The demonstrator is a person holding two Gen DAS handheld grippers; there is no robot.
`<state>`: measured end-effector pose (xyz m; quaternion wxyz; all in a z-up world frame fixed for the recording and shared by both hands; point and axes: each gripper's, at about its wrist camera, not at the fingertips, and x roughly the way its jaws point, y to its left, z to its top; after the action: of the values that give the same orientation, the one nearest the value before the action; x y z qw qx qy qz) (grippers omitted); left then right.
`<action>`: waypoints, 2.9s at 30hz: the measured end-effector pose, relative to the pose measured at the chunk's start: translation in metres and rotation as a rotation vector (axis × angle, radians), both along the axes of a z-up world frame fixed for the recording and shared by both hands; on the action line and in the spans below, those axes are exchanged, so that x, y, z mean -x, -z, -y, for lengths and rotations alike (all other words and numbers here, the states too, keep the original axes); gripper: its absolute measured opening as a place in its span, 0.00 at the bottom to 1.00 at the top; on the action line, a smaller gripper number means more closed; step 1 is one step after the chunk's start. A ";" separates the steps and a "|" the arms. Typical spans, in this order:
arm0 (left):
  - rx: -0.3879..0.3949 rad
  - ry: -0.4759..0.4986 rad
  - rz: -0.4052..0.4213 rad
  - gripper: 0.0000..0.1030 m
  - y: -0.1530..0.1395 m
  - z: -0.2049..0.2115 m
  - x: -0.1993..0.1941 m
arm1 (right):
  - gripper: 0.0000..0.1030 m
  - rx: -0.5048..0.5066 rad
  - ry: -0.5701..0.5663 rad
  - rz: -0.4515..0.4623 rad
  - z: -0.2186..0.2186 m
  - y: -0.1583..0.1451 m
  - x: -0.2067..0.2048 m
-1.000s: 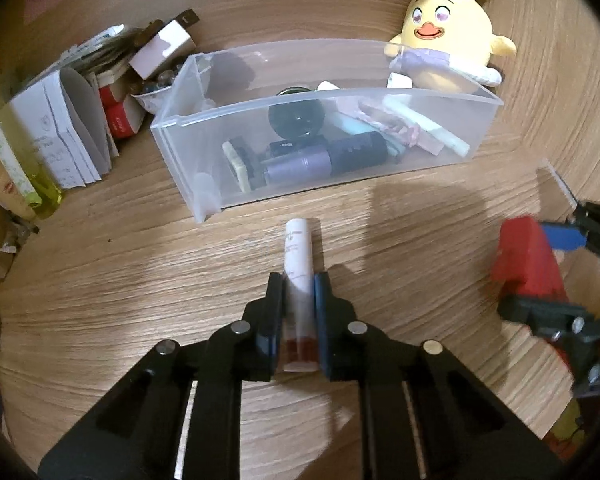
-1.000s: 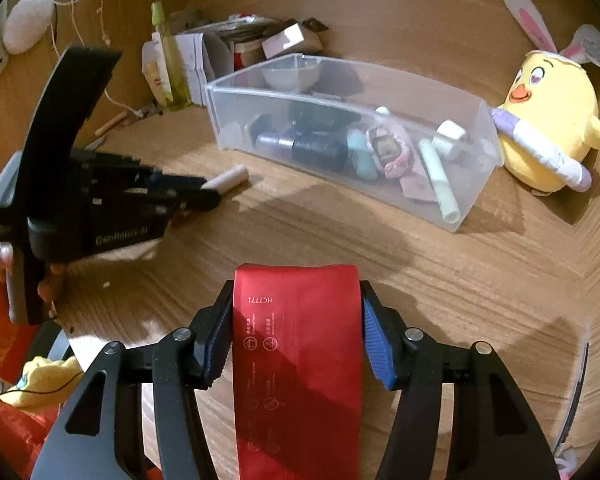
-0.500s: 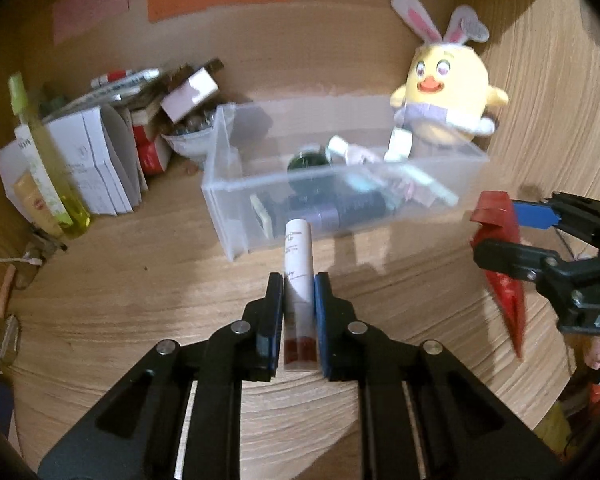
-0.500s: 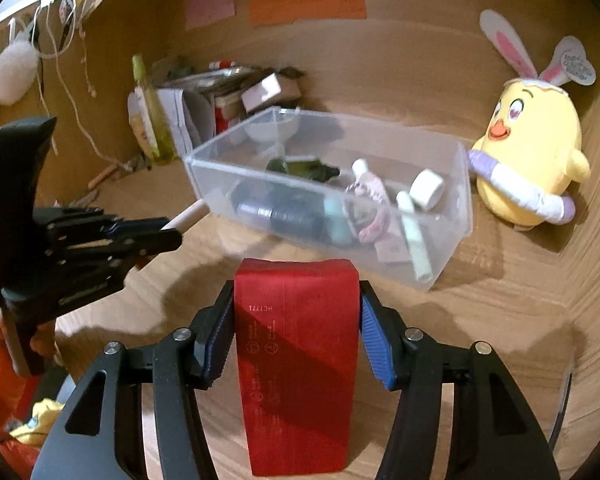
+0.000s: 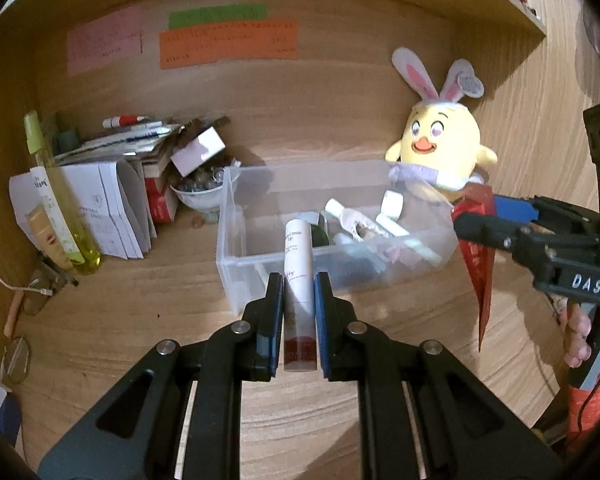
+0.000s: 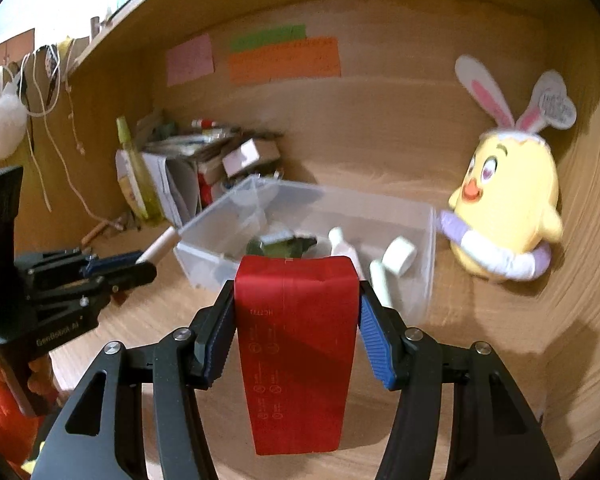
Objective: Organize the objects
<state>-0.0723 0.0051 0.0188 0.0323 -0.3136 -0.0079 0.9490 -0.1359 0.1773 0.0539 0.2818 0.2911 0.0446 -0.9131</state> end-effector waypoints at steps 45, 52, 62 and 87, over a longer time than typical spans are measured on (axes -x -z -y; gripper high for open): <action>-0.072 -0.001 0.123 0.15 0.024 0.023 0.098 | 0.54 -0.322 0.025 0.007 0.087 0.029 0.110; -0.071 0.010 0.108 0.16 0.017 0.021 0.091 | 0.61 -0.325 0.011 0.022 0.087 0.030 0.105; -0.050 -0.013 0.064 0.28 0.005 0.022 0.076 | 0.62 -0.298 -0.014 0.005 0.075 0.018 0.080; -0.009 -0.041 -0.090 0.96 -0.007 0.007 0.012 | 0.85 -0.092 0.043 -0.048 0.016 0.001 0.007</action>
<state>-0.0841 -0.0020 0.0255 0.0146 -0.2703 -0.0169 0.9625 -0.1433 0.1611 0.0533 0.2471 0.2829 0.0870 -0.9227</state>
